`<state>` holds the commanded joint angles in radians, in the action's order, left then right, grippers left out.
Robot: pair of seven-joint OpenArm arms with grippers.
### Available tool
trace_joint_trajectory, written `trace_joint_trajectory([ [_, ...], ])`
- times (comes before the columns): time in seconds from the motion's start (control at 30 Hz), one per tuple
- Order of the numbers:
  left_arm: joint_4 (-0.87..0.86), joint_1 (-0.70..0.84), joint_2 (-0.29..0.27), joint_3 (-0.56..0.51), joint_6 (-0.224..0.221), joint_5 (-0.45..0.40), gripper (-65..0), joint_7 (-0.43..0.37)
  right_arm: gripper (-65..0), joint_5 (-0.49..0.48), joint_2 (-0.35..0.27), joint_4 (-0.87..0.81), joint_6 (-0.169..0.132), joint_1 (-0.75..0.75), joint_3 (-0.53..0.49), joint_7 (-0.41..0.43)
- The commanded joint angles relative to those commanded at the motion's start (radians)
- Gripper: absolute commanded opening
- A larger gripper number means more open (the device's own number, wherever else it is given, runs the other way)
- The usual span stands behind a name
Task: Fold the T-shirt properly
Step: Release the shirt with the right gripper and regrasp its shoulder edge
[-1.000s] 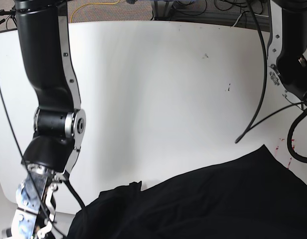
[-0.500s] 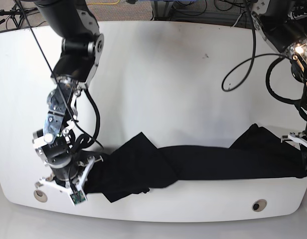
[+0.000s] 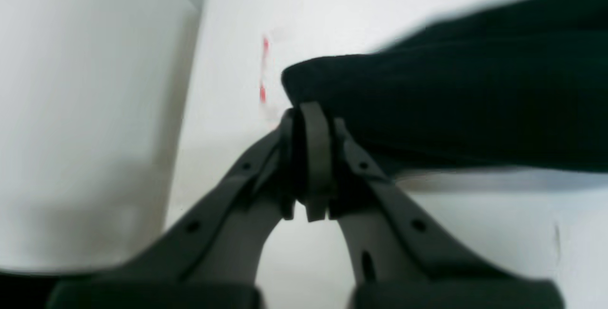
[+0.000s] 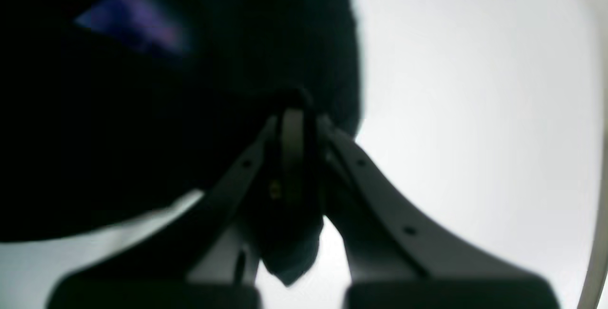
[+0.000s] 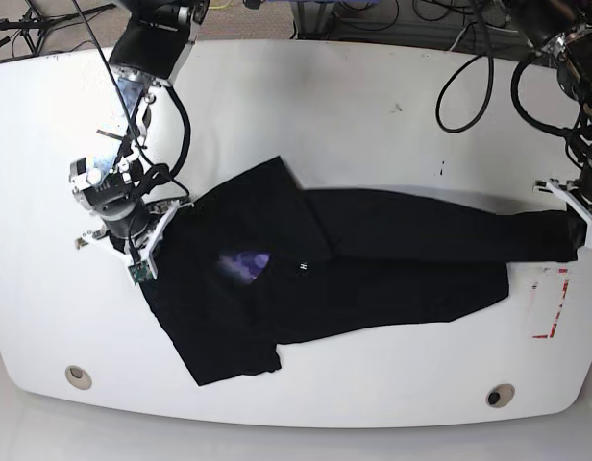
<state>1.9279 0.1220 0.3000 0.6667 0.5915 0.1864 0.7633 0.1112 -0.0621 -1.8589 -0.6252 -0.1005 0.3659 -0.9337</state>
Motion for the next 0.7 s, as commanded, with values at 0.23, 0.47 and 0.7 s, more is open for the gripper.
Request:
trace_joint_trajectory([
  [0.23, 0.000, 0.138, -0.002, 0.046, 0.023, 0.002, -65.0, 0.000, -65.0, -0.014, 0.006, 0.005, 0.000, 0.126, 0.000, 0.005],
  [0.47, -0.002, 0.219, -0.003, 0.091, 0.081, 0.000, -65.0, 0.002, -65.0, -0.015, 0.034, 0.005, 0.000, 0.193, 0.000, 0.005],
  [0.7, -0.002, 0.269, -0.003, 0.158, 0.084, 0.000, -65.0, 0.002, -65.0, -0.015, 0.035, 0.005, 0.000, 0.235, 0.000, 0.005],
])
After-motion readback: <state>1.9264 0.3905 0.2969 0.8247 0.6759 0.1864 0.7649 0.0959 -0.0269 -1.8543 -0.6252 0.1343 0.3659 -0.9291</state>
